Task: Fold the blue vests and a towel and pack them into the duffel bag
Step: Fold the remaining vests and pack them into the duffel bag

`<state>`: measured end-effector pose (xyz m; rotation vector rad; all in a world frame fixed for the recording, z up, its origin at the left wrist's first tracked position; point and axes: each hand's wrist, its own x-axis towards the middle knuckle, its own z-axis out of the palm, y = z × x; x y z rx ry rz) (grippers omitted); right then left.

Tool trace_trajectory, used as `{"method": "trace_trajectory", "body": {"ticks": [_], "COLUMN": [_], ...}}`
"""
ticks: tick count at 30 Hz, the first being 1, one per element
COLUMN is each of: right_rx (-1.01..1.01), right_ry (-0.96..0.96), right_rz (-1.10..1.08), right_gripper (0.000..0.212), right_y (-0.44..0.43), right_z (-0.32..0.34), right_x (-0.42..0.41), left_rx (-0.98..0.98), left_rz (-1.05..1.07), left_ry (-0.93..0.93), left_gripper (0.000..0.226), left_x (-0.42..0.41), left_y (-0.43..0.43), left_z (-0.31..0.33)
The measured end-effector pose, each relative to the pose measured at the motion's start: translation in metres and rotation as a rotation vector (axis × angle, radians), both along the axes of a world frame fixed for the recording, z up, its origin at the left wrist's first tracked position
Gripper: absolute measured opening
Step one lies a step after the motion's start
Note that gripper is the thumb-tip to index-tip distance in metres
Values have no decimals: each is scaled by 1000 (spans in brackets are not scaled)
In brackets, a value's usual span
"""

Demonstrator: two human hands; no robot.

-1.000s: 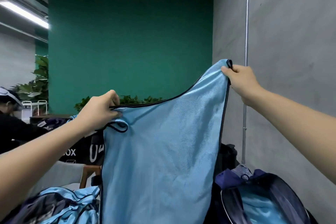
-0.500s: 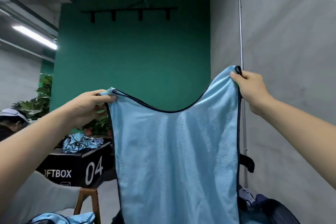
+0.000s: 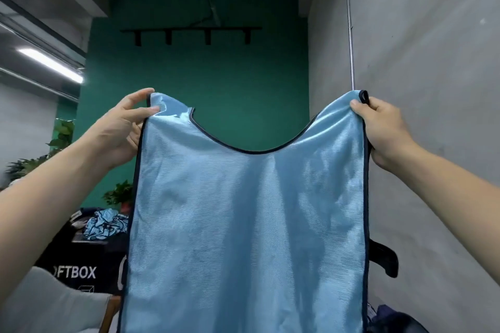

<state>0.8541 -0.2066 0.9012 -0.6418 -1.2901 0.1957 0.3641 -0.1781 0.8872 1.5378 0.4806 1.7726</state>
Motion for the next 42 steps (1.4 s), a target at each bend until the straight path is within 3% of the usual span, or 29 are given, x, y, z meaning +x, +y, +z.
{"method": "trace_trajectory", "body": {"ticks": [5, 11, 20, 33, 42], "right_rx": [-141, -321, -518, -697, -836], "right_ry": [-16, -109, -255, -413, -710], "right_rz": [-74, -184, -258, -267, -357], "right_gripper": [46, 18, 34, 28, 21], "right_y": [39, 124, 252, 345, 400], "right_z": [-36, -119, -222, -330, -392], "right_x": [0, -3, -9, -19, -28], "left_rx": [-47, -212, -364, -594, -687], "left_rz": [57, 223, 369, 400, 398], "left_ry": [44, 123, 191, 367, 405], "left_gripper": [48, 49, 41, 32, 30], "left_x": [-1, 1, -6, -11, -11], "left_y": [33, 113, 241, 342, 397], "left_z": [-31, -110, -211, -343, -407]}}
